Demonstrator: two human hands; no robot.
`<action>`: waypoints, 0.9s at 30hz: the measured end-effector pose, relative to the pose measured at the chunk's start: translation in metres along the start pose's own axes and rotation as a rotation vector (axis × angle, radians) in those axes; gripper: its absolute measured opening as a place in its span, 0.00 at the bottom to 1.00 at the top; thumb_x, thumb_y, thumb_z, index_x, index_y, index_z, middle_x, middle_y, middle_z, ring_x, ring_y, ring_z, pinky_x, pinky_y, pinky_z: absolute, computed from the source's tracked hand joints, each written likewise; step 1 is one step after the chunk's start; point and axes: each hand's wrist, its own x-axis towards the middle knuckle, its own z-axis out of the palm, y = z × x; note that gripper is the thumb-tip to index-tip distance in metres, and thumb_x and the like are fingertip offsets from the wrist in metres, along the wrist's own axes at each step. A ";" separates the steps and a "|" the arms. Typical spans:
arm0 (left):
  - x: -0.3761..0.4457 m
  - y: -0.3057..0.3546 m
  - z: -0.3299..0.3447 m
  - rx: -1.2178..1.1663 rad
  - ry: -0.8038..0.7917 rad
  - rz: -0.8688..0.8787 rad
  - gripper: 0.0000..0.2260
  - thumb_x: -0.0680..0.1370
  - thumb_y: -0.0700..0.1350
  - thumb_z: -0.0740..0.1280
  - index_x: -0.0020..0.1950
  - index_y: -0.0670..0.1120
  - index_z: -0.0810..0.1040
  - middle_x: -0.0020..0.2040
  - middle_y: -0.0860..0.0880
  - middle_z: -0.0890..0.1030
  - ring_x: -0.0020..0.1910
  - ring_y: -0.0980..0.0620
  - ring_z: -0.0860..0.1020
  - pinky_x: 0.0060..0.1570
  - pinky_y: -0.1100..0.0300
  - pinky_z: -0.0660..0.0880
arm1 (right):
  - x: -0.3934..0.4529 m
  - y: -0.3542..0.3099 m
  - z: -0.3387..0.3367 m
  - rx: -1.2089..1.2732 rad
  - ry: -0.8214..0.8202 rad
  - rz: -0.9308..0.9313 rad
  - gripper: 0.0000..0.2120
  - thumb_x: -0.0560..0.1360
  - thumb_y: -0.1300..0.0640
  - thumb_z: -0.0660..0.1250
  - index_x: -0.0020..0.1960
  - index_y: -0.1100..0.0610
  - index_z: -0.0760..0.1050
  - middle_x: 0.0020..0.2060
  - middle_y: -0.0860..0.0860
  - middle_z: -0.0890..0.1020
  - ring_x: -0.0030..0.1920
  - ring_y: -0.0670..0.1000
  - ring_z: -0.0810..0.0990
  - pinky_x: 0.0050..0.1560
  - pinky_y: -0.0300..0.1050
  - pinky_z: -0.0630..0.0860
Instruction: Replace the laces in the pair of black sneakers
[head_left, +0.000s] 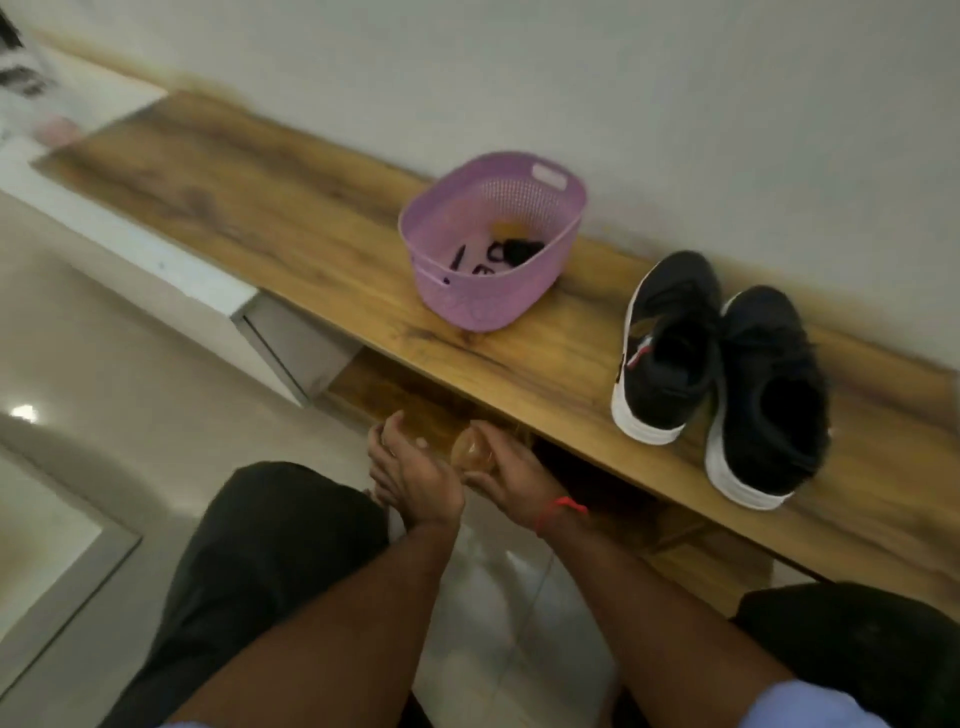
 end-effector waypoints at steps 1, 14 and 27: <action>0.003 0.013 -0.010 -0.043 0.000 0.044 0.21 0.81 0.39 0.63 0.73 0.51 0.67 0.77 0.46 0.64 0.72 0.41 0.66 0.69 0.41 0.62 | -0.005 -0.011 -0.011 -0.004 0.021 -0.028 0.34 0.78 0.44 0.68 0.78 0.47 0.57 0.74 0.53 0.67 0.72 0.53 0.68 0.70 0.46 0.67; 0.085 0.166 -0.068 -0.107 0.087 0.576 0.15 0.84 0.43 0.58 0.71 0.48 0.71 0.74 0.44 0.65 0.70 0.45 0.66 0.68 0.49 0.62 | 0.037 -0.132 -0.177 -0.064 0.566 -0.405 0.24 0.79 0.51 0.67 0.73 0.50 0.68 0.59 0.49 0.73 0.52 0.44 0.72 0.52 0.28 0.68; 0.181 0.187 -0.055 0.319 -0.190 0.738 0.28 0.77 0.56 0.48 0.74 0.47 0.67 0.78 0.44 0.59 0.79 0.44 0.54 0.77 0.43 0.54 | 0.208 -0.133 -0.184 -0.452 0.230 0.107 0.23 0.78 0.56 0.63 0.71 0.57 0.66 0.66 0.62 0.71 0.64 0.64 0.74 0.61 0.55 0.73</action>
